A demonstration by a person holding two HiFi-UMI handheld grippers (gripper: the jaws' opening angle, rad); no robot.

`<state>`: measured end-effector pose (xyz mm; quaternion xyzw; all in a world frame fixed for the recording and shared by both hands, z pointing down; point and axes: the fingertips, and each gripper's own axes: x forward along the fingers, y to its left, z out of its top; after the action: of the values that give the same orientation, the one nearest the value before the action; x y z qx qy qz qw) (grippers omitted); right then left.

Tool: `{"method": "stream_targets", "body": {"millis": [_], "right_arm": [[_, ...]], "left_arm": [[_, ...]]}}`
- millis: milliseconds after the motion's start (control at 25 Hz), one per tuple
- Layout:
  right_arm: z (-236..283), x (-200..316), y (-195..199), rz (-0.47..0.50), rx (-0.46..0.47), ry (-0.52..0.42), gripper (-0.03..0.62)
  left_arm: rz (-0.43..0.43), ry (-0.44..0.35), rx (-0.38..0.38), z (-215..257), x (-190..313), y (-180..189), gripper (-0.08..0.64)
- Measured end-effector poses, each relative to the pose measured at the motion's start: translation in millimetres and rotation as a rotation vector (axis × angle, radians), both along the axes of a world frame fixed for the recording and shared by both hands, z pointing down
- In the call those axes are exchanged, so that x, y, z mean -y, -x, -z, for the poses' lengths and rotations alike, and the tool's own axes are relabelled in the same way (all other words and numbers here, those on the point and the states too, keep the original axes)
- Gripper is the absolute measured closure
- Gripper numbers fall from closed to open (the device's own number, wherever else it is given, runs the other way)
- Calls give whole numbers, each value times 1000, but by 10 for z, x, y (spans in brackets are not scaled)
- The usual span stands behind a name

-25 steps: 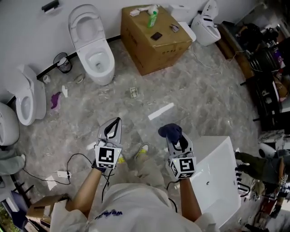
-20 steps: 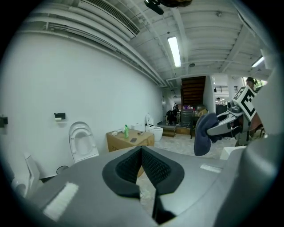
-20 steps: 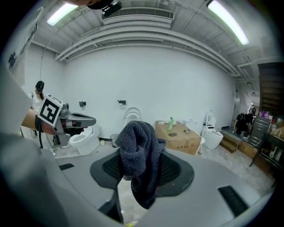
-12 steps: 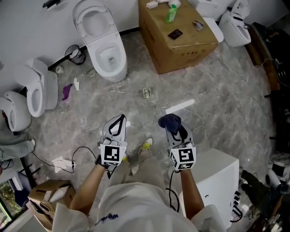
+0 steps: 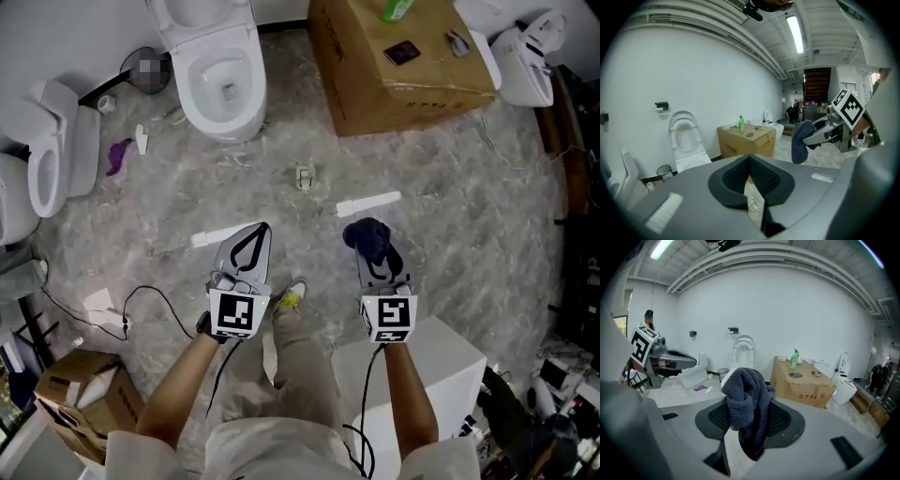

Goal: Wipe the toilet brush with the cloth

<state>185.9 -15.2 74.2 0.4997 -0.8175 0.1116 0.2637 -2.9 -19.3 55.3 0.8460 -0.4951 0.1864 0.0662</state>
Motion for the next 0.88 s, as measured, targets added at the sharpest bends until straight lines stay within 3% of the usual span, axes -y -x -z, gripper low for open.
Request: {"method": "stream_targets", "body": {"millis": [280,560,720,880], "right_arm": [[-1132,388,298,96,-188,-5,411],[-2244,947,45,43,-367,-161,413],[-2870,1430,56,54,-449,-304,414],[-3445,1783,65,70,-636,-414,414]], "left_arm": [[-45,82,-64,-1145,195,30,561],[-91,-32,-55,-2175,739,-91,561],[-140,-159,-30,-2850,1115,-167,561],[-119,-195,-82,-3546,1311,-197,561]]}}
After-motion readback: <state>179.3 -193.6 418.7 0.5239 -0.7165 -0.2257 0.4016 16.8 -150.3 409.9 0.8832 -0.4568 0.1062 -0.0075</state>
